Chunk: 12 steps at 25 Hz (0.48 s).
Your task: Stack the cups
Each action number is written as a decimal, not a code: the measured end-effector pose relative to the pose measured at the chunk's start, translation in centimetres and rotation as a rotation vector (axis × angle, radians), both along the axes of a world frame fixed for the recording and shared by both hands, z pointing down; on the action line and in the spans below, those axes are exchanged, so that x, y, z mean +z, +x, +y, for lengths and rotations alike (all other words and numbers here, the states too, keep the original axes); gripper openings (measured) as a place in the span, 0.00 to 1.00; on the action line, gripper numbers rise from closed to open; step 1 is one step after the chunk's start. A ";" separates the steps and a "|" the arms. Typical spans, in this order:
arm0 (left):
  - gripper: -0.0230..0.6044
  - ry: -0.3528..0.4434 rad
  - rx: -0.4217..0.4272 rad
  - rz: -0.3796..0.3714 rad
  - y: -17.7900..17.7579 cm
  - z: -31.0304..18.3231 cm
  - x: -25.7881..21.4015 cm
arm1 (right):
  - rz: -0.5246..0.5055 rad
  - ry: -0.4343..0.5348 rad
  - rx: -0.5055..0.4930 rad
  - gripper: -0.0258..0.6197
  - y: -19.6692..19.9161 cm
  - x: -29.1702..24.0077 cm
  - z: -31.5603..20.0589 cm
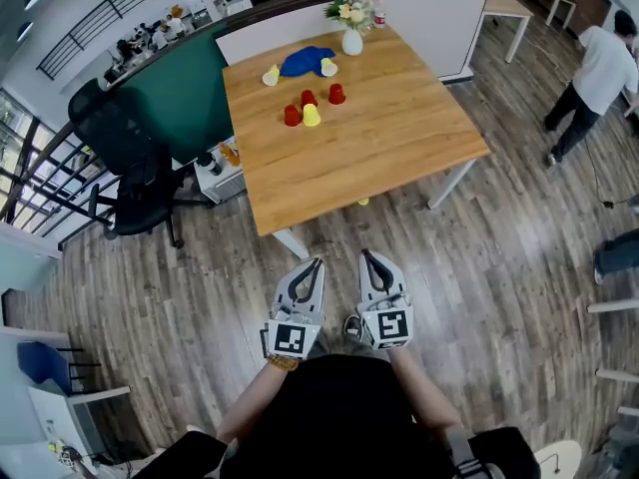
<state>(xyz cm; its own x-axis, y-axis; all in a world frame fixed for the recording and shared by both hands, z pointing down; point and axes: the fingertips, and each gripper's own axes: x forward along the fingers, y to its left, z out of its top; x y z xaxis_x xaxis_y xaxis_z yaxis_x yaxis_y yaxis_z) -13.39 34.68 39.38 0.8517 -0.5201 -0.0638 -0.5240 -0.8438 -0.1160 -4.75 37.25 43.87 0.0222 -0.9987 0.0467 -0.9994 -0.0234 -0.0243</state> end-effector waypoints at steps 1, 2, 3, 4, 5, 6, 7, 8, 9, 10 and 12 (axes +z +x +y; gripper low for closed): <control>0.09 0.000 0.000 -0.008 0.4 -0.1 0.2 | -0.004 0.000 0.010 0.05 0.7 0.1 0.1; 0.09 0.001 0.000 -0.011 0.7 -0.3 0.3 | -0.007 -0.001 0.020 0.05 1.3 0.1 0.1; 0.09 -0.001 -0.001 -0.008 1.1 -0.5 0.3 | -0.008 -0.005 0.027 0.05 1.9 0.2 0.1; 0.09 -0.006 -0.004 -0.002 1.5 -0.9 0.3 | -0.009 -0.013 0.033 0.05 2.4 0.4 0.0; 0.09 -0.011 -0.006 0.003 1.9 -1.2 0.4 | -0.009 -0.021 0.037 0.05 2.9 0.5 -0.1; 0.09 -0.015 -0.008 0.007 2.3 -1.7 0.4 | -0.007 -0.028 0.038 0.05 3.3 0.7 -0.2; 0.09 -0.019 -0.010 0.013 2.6 -2.1 0.5 | -0.003 -0.034 0.036 0.05 3.6 0.8 -0.4; 0.09 -0.023 -0.013 0.021 3.0 -2.6 0.6 | 0.002 -0.039 0.032 0.05 3.8 0.9 -0.6; 0.09 -0.025 -0.014 0.031 3.3 -3.0 0.7 | 0.008 -0.043 0.027 0.05 4.0 1.0 -1.0; 0.09 -0.026 -0.014 0.039 3.7 -3.6 0.8 | 0.014 -0.046 0.022 0.05 4.2 1.1 -1.4; 0.09 -0.026 -0.010 0.051 4.6 -4.8 1.1 | 0.029 -0.052 0.017 0.05 4.8 1.3 -2.5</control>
